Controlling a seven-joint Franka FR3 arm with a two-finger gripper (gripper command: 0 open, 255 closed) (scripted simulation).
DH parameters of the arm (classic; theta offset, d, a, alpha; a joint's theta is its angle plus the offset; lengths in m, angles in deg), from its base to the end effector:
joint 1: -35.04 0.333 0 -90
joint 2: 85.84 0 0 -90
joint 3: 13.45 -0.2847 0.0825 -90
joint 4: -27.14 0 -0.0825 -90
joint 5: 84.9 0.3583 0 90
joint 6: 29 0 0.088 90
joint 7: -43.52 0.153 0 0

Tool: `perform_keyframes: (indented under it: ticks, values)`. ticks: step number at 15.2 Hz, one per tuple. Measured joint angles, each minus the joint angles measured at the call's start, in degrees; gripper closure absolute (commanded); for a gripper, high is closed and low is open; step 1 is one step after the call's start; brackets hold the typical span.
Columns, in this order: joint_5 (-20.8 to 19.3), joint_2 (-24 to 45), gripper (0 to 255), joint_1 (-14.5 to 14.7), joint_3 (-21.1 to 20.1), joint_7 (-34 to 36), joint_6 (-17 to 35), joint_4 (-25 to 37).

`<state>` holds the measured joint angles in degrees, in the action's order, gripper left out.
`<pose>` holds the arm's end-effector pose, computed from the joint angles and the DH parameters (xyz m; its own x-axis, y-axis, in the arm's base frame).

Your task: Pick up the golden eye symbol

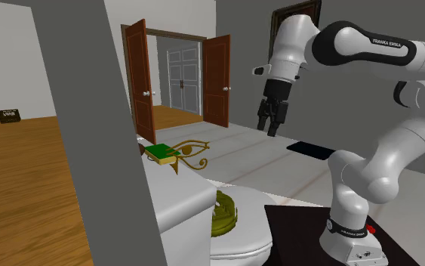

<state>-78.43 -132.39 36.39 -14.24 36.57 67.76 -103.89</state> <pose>0.3164 0.0288 0.5752 0.9646 0.1412 0.2228 0.1616 -0.9839 -0.0758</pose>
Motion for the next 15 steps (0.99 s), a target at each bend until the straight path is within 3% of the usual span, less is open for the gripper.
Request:
perform_keyframes:
  ticks: [5,15]
  values:
    - [-1.0,8.7,0,1.6,0.5,-4.3,-0.3,6.8]
    - [-4.0,37.4,0,6.0,-1.1,-16.1,-7.3,35.5]
